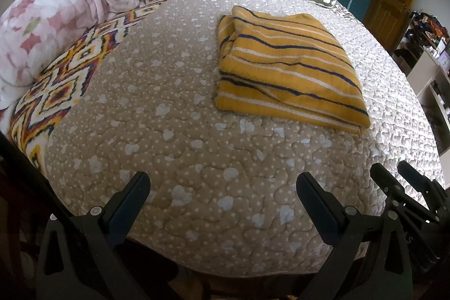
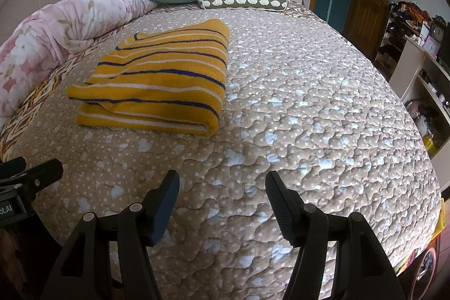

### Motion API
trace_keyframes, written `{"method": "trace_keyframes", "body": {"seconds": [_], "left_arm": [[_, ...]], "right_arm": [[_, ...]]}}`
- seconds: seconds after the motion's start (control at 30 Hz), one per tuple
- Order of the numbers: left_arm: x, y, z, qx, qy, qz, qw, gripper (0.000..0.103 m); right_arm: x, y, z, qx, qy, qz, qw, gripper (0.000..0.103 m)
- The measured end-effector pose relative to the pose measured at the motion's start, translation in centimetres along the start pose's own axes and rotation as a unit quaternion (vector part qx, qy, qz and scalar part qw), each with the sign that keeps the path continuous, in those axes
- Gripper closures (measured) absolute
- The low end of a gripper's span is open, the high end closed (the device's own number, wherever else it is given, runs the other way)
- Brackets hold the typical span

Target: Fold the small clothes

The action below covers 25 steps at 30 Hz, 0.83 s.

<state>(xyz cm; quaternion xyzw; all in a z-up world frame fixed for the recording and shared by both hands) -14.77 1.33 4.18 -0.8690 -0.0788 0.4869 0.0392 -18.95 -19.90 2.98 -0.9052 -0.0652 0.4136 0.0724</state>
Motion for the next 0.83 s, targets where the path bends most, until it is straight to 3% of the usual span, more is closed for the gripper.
{"method": "trace_keyframes", "body": {"seconds": [0.47,0.83], "left_arm": [[0.3,0.2,0.3,0.002,-0.008,0.0,1.0,0.0],[1.5,0.1,-1.3,0.007,-0.01,0.01,0.9999,0.0]], "right_arm": [[-0.1,-0.3,0.1,-0.005,0.004,0.004,1.0,0.034],[1.1,-1.2,-1.3,-0.017,-0.002,-0.01,1.0,0.033]]}}
Point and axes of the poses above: each gripper's, at about its wrist camera, not at the fingertips, and x roughly the way its jaws point, y to its right, z to its underside, the point moved 1 cm from there along x, roughly the way its jaws point, and after that the axes turned 15 degrees about -z, right-handed, at the moved point
